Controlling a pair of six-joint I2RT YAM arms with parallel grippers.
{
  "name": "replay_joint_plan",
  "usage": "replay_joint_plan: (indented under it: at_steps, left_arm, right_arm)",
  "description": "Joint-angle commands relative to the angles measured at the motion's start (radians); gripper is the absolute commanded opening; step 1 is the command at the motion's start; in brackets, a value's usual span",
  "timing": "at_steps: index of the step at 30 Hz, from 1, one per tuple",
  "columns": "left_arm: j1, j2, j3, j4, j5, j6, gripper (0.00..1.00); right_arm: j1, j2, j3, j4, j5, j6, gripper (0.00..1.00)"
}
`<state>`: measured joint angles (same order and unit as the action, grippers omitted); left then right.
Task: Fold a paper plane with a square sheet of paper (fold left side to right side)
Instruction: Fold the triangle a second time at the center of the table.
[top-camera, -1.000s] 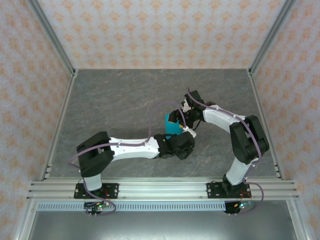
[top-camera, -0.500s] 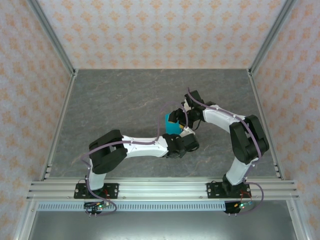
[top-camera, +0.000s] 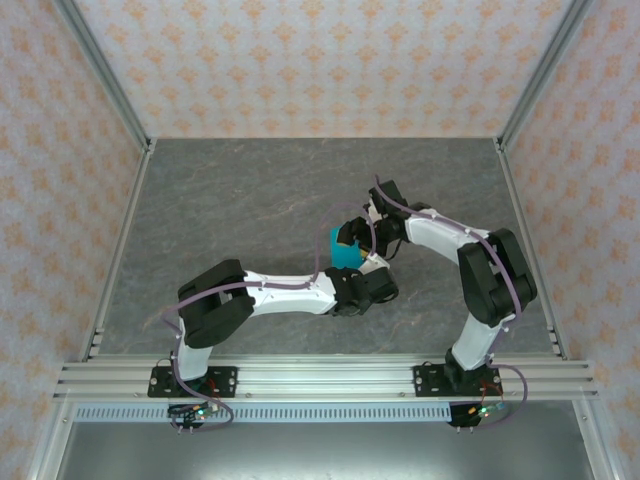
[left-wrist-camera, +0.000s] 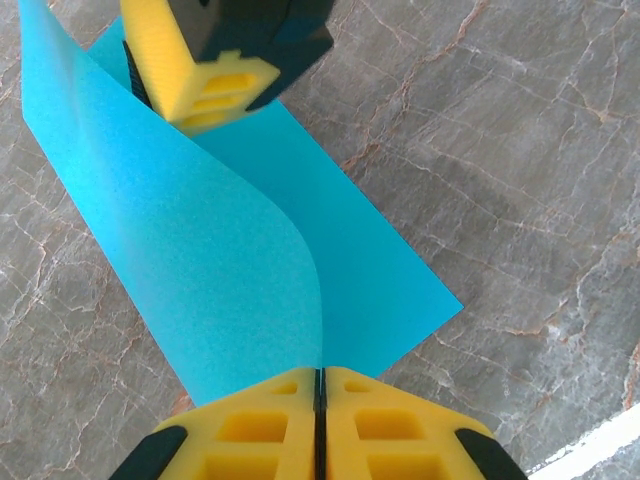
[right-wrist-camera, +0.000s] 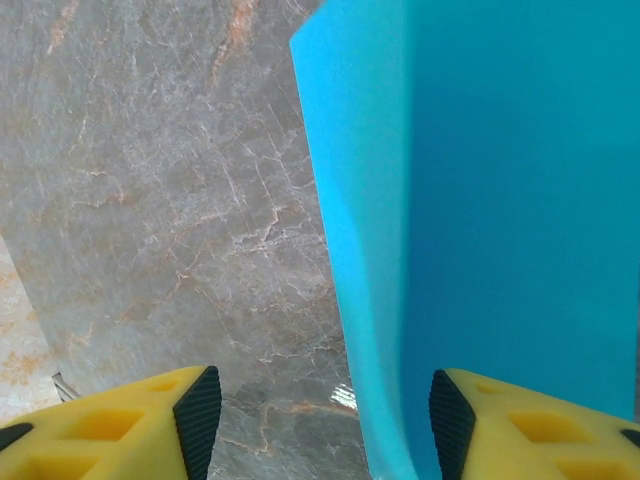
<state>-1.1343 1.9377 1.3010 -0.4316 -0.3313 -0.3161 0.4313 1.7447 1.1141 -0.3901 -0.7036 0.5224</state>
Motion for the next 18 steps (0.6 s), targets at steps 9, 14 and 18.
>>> replay_joint_plan:
  at_steps: [9,14,18]
  left_arm:
    - [0.002,-0.069,-0.027,0.010,-0.026,-0.030,0.07]
    - [0.010,-0.084,-0.038,0.014,-0.012,-0.041,0.06]
    - [0.025,-0.102,-0.046,0.013,0.007,-0.046,0.06]
  right_arm:
    - [-0.125,-0.084,0.127,-0.055,0.033,-0.018,0.73]
    - [-0.182,-0.203,0.082,-0.065,0.092,-0.025,0.74]
    - [-0.212,-0.308,0.005,-0.077,0.137,-0.045,0.74]
